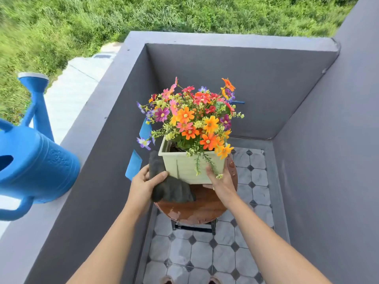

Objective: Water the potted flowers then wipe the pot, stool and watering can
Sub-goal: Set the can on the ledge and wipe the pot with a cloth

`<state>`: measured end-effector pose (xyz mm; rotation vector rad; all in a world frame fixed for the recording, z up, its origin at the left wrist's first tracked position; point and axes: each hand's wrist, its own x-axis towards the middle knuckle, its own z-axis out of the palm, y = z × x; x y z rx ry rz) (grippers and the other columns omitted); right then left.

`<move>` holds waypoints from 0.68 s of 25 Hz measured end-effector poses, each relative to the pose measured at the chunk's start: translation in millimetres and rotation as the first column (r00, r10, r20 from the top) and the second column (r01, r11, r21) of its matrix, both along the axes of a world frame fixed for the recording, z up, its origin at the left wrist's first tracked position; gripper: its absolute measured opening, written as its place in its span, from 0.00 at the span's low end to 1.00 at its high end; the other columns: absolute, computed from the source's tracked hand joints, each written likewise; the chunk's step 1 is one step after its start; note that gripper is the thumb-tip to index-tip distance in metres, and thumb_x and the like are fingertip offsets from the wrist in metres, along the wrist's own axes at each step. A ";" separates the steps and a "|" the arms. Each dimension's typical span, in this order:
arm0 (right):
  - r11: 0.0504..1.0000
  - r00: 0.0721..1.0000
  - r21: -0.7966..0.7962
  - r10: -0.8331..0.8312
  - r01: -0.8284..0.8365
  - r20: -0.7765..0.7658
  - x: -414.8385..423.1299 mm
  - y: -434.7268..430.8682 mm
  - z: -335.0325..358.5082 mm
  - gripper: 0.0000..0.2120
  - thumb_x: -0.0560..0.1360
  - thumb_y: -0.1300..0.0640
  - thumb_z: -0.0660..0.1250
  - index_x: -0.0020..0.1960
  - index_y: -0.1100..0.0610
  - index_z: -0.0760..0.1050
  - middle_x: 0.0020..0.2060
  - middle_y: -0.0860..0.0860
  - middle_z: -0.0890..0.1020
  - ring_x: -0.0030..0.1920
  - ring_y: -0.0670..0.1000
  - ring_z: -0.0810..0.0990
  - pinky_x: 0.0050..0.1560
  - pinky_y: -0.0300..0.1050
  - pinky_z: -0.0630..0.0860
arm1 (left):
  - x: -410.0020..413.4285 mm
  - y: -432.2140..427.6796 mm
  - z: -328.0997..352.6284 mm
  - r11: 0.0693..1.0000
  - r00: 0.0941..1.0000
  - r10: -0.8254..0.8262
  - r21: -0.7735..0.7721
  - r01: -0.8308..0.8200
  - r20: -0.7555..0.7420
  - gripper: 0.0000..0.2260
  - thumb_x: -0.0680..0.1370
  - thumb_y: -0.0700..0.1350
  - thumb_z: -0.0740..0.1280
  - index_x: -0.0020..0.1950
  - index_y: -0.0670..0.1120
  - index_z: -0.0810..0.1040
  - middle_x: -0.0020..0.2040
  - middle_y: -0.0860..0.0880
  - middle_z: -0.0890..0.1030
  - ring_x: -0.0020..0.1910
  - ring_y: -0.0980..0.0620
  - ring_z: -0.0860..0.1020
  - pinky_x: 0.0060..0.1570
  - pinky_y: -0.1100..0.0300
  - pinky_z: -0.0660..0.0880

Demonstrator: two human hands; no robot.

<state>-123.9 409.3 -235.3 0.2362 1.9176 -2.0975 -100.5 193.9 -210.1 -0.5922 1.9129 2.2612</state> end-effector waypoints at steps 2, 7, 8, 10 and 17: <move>1.000 1.000 0.000 -0.024 0.024 -0.011 1.4 -2.4 6.2 0.47 0.56 0.30 0.71 0.69 0.49 0.63 0.52 0.34 0.75 0.48 0.30 0.79 0.40 0.34 0.80 | 4.1 8.9 -2.0 0.982 0.987 0.160 0.101 -0.157 -0.024 0.09 0.73 0.38 0.70 0.53 0.43 0.82 0.47 0.46 0.85 0.49 0.45 0.82 0.47 0.55 0.79; 0.982 0.990 0.127 -0.134 0.138 -0.036 5.9 -9.7 10.5 0.35 0.65 0.34 0.67 0.68 0.46 0.64 0.52 0.31 0.74 0.54 0.35 0.75 0.60 0.35 0.68 | -5.9 38.2 -0.8 0.946 0.968 0.020 -0.309 -0.099 -0.249 0.20 0.76 0.60 0.59 0.68 0.63 0.68 0.72 0.57 0.67 0.70 0.58 0.65 0.69 0.53 0.63; 0.976 0.988 0.154 -0.151 0.154 -0.035 5.7 -11.7 11.6 0.29 0.70 0.40 0.66 0.68 0.46 0.63 0.50 0.31 0.73 0.55 0.38 0.74 0.59 0.37 0.66 | -8.7 43.1 -3.2 0.883 0.957 -0.023 -0.454 -0.115 -0.288 0.21 0.78 0.58 0.55 0.72 0.61 0.63 0.73 0.57 0.66 0.71 0.59 0.64 0.69 0.54 0.62; 0.961 0.981 0.198 -0.188 0.195 -0.054 6.6 -15.9 12.8 0.27 0.73 0.43 0.64 0.70 0.48 0.63 0.49 0.30 0.72 0.56 0.41 0.72 0.58 0.36 0.64 | -5.8 53.4 -11.3 0.735 0.950 -0.054 -0.657 -0.172 -0.309 0.23 0.80 0.52 0.52 0.75 0.52 0.60 0.74 0.50 0.65 0.71 0.52 0.64 0.68 0.50 0.64; 0.939 0.972 0.252 -0.225 0.234 -0.064 6.1 -14.5 10.9 0.41 0.64 0.27 0.62 0.72 0.44 0.62 0.51 0.33 0.77 0.58 0.46 0.77 0.61 0.53 0.76 | 14.7 68.0 -27.0 0.103 0.938 -0.238 -0.967 -0.234 -0.253 0.20 0.78 0.52 0.58 0.69 0.46 0.67 0.63 0.40 0.65 0.43 0.39 0.71 0.29 0.50 0.77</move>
